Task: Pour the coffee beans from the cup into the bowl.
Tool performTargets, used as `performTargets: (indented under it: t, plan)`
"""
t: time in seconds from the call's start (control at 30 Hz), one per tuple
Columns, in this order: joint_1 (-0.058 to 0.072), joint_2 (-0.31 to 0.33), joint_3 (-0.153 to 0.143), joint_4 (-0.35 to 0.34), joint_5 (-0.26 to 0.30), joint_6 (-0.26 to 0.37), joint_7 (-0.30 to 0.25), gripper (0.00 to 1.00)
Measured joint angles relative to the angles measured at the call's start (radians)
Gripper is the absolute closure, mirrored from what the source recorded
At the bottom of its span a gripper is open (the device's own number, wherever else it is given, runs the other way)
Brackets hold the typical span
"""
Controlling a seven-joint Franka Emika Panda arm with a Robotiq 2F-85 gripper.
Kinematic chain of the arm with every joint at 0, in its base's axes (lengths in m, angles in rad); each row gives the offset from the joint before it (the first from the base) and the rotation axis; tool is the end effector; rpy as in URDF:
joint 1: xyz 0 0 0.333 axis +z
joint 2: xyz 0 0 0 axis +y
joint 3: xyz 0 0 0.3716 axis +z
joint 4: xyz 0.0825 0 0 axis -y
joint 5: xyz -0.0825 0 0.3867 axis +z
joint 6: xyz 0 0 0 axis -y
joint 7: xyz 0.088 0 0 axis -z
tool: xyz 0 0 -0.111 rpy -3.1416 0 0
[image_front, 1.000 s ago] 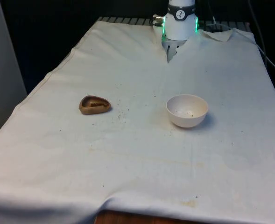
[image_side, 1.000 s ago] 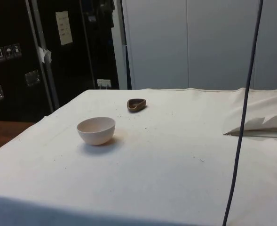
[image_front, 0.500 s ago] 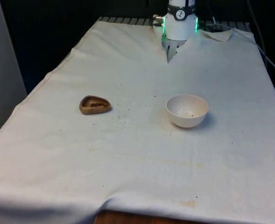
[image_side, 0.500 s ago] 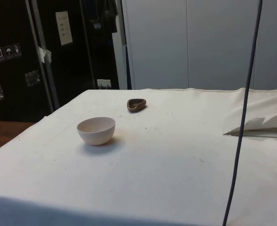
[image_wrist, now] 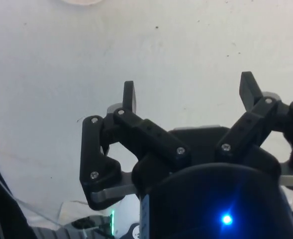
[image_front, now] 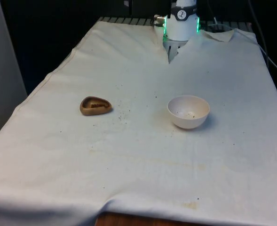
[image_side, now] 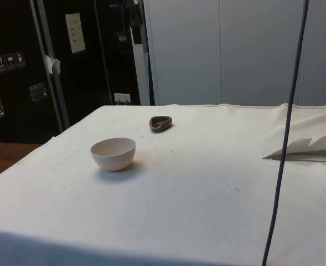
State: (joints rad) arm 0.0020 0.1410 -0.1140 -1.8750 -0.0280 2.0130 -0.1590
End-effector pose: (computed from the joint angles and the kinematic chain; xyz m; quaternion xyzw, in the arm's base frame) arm 0.6023 -0.0664 0.4866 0.9993 0.0300 -0.0039 0.0203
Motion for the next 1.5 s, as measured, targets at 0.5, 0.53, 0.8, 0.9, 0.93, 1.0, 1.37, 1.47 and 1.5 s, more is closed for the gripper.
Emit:
performTargets:
  t: [0.5, 0.53, 0.8, 0.9, 0.93, 1.0, 1.37, 1.47, 1.5]
  plan:
    - [-0.003, 0.03, -0.074, -0.031, 0.006, 0.081, -0.11, 0.0]
    - [-0.003, 0.032, -0.079, -0.033, 0.006, 0.087, -0.118, 0.0]
    - [-0.008, 0.063, -0.12, -0.044, 0.017, 0.136, -0.182, 0.0]
    - [-0.01, 0.08, -0.134, -0.046, 0.025, 0.156, -0.207, 0.0]
    - [-0.01, 0.086, -0.139, -0.047, 0.027, 0.164, -0.214, 0.0]
    - [-0.012, 0.098, -0.148, -0.047, 0.031, 0.178, -0.226, 0.0]
    - [-0.018, 0.161, -0.187, -0.046, 0.052, 0.243, -0.268, 0.0]
    - [-0.02, 0.183, -0.2, -0.046, 0.059, 0.265, -0.271, 0.0]
    - [-0.021, 0.188, -0.203, -0.046, 0.061, 0.27, -0.271, 0.0]
